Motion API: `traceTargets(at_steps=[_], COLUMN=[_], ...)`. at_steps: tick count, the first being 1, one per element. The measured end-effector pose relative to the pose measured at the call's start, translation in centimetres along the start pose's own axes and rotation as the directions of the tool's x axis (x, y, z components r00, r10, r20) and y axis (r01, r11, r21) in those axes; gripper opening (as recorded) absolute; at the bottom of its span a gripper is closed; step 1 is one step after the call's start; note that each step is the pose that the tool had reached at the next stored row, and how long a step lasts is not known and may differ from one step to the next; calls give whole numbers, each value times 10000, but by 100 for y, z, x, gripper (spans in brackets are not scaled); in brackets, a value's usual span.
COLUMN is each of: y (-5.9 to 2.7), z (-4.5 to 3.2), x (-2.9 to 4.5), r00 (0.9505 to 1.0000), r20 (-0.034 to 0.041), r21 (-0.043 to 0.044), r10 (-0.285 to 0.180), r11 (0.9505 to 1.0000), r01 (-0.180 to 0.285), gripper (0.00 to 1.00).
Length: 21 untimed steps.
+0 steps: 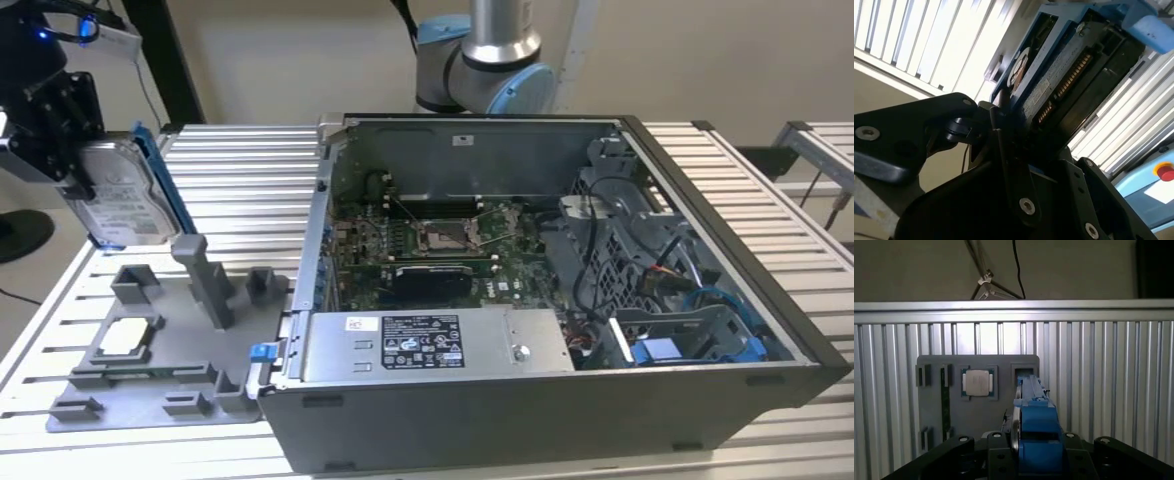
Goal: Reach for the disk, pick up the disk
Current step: 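Pick up the disk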
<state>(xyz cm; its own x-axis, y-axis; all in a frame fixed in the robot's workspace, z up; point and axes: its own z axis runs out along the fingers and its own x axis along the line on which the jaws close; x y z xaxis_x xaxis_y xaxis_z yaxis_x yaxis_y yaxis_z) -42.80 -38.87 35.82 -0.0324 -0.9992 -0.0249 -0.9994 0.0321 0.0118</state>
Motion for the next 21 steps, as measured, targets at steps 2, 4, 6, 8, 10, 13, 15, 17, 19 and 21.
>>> traceTargets(at_steps=[2, 4, 6, 8, 10, 13, 15, 17, 19, 21], y=[1, 1, 1, 2, 2, 3, 4, 5, 6, 6], z=[-31, -64, -103, -144, -193, -286, -346, -401, -455, -506], x=[-1, -2, -3, -4, -5, -8, -10, -11, -13, -15], r00=[10000, 10000, 10000, 10000, 10000, 10000, 10000, 10000, 10000, 10000], r20=[0, 0, 0, 0, 1, 0, 0, 0, 0, 0], r21=[0, 1, 0, 0, 0, -1, 0, -1, 0, 0], r10=[0, 0, 0, 0, 0, 0, -1, 0, 0, 0], r11=[10000, 10000, 10000, 10000, 10000, 10000, 10000, 10000, 10000, 10000], r01=[0, 0, 0, 0, 0, 0, 1, 0, 0, 0], gripper=[0, 0, 0, 0, 0, 0, 0, 0, 0, 0])
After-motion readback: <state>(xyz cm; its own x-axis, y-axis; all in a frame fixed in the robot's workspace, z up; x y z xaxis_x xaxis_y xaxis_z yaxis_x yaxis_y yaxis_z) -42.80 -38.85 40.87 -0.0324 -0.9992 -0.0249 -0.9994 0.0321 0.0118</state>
